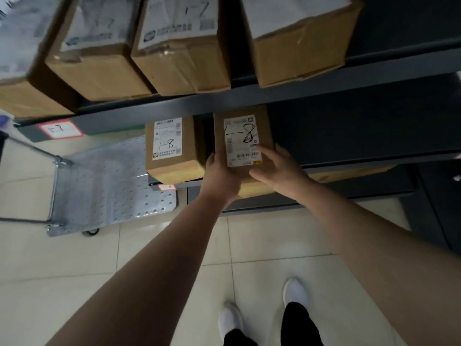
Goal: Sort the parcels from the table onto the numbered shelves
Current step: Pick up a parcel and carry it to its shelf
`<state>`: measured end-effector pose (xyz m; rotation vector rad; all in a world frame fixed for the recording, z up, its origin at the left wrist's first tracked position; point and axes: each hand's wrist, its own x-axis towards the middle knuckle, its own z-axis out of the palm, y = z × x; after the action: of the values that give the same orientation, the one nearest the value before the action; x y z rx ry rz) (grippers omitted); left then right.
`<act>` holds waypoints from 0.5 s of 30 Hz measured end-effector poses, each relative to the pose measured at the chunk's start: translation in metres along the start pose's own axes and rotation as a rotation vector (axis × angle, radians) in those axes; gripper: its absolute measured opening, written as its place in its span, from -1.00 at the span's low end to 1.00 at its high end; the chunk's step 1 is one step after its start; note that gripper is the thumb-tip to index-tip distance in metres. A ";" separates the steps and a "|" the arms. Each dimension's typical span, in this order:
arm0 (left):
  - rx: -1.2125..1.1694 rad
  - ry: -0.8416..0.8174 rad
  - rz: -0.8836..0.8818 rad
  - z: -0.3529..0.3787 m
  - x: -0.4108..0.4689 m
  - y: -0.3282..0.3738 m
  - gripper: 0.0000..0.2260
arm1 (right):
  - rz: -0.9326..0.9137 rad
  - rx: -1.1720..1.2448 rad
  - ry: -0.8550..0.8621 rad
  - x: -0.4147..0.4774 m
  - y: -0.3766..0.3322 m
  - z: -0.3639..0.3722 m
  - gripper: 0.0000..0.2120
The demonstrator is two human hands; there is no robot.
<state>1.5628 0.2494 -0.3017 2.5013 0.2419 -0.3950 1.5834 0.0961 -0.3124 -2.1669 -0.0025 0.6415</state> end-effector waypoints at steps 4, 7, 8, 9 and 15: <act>0.324 0.020 0.079 0.010 -0.003 -0.019 -0.24 | -0.101 -0.359 0.069 0.005 0.008 0.014 -0.16; 0.592 0.129 0.188 0.003 0.015 -0.023 -0.33 | -0.126 -0.553 0.122 0.018 -0.003 0.013 -0.18; 0.632 0.143 0.177 -0.002 0.023 -0.021 -0.37 | -0.117 -0.566 0.120 0.026 -0.008 0.012 -0.19; 0.637 0.141 0.149 -0.006 0.031 -0.017 -0.39 | -0.110 -0.566 0.118 0.033 -0.015 0.011 -0.21; 0.704 -0.029 0.084 -0.020 0.041 -0.008 -0.31 | -0.081 -0.565 0.061 0.045 -0.022 0.005 -0.16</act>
<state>1.6041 0.2703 -0.3042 3.1743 -0.0288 -0.5541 1.6249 0.1238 -0.3193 -2.7112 -0.2663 0.5737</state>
